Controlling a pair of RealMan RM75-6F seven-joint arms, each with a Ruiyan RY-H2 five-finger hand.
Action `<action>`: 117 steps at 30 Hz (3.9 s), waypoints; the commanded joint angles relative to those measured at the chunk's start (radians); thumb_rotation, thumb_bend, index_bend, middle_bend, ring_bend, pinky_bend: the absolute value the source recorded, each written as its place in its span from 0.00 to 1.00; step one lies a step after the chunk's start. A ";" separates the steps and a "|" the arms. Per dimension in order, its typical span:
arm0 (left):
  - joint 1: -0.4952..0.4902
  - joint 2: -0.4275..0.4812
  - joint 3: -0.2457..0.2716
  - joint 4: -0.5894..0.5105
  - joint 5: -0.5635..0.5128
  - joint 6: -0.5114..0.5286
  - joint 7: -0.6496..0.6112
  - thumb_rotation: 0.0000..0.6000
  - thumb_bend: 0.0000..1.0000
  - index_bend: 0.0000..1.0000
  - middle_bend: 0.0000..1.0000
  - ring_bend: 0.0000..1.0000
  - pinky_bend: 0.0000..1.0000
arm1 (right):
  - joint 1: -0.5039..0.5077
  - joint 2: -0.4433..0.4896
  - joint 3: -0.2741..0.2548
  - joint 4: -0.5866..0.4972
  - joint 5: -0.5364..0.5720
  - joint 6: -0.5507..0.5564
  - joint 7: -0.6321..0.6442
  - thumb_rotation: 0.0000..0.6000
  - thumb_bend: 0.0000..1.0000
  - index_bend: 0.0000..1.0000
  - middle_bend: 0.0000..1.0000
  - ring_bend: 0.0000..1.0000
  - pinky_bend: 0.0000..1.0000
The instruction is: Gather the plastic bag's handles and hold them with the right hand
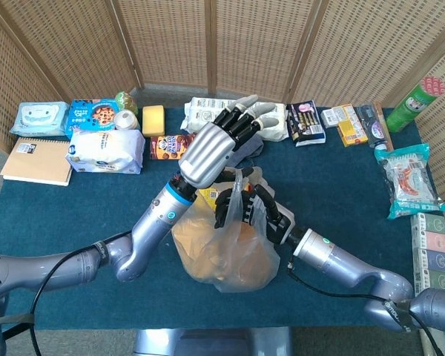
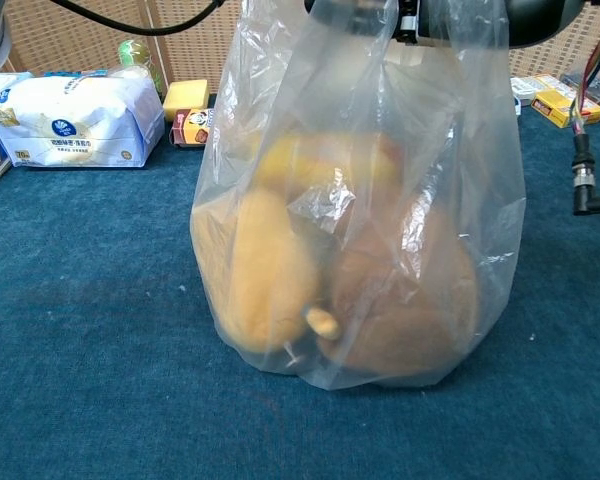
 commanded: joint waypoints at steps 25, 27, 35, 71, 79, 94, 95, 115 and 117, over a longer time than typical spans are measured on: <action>0.058 0.135 0.067 -0.095 -0.007 -0.077 0.044 1.00 0.06 0.00 0.04 0.00 0.06 | -0.020 0.082 0.000 -0.016 0.025 -0.028 0.068 0.23 0.23 0.41 0.53 0.58 0.47; 0.066 0.148 0.071 -0.110 -0.011 -0.083 0.039 1.00 0.05 0.00 0.04 0.00 0.06 | -0.023 0.086 0.001 -0.015 0.030 -0.030 0.067 0.24 0.23 0.41 0.53 0.58 0.47; 0.116 0.237 0.088 -0.224 -0.053 -0.127 -0.016 1.00 0.04 0.00 0.04 0.00 0.06 | -0.030 0.090 0.007 -0.007 0.041 -0.044 0.070 0.24 0.23 0.41 0.53 0.58 0.47; 0.647 0.525 0.337 -0.369 0.105 0.240 -0.109 1.00 0.04 0.00 0.04 0.00 0.06 | -0.009 0.195 0.097 -0.126 0.082 -0.109 0.425 0.25 0.21 0.36 0.47 0.50 0.46; 0.766 0.512 0.385 -0.314 0.076 0.294 -0.183 1.00 0.04 0.00 0.04 0.00 0.06 | -0.031 0.217 0.143 -0.157 0.141 -0.104 0.427 0.27 0.21 0.36 0.47 0.52 0.50; 0.929 0.436 0.454 -0.221 0.120 0.409 -0.052 1.00 0.10 0.00 0.04 0.00 0.06 | -0.110 0.239 0.245 -0.196 0.231 -0.057 0.432 1.00 0.29 0.51 0.61 0.68 0.66; 0.946 0.427 0.467 -0.221 0.129 0.419 -0.036 1.00 0.11 0.00 0.04 0.00 0.06 | -0.117 0.235 0.253 -0.197 0.226 -0.049 0.440 1.00 0.29 0.51 0.62 0.69 0.66; 1.100 0.392 0.543 -0.149 0.136 0.413 -0.099 1.00 0.13 0.00 0.04 0.00 0.06 | -0.163 0.183 0.306 -0.197 0.157 0.020 0.466 1.00 0.29 0.53 0.63 0.70 0.67; 1.105 0.392 0.541 -0.142 0.137 0.410 -0.108 1.00 0.13 0.00 0.04 0.00 0.06 | -0.164 0.180 0.308 -0.203 0.160 0.021 0.457 1.00 0.28 0.53 0.63 0.70 0.67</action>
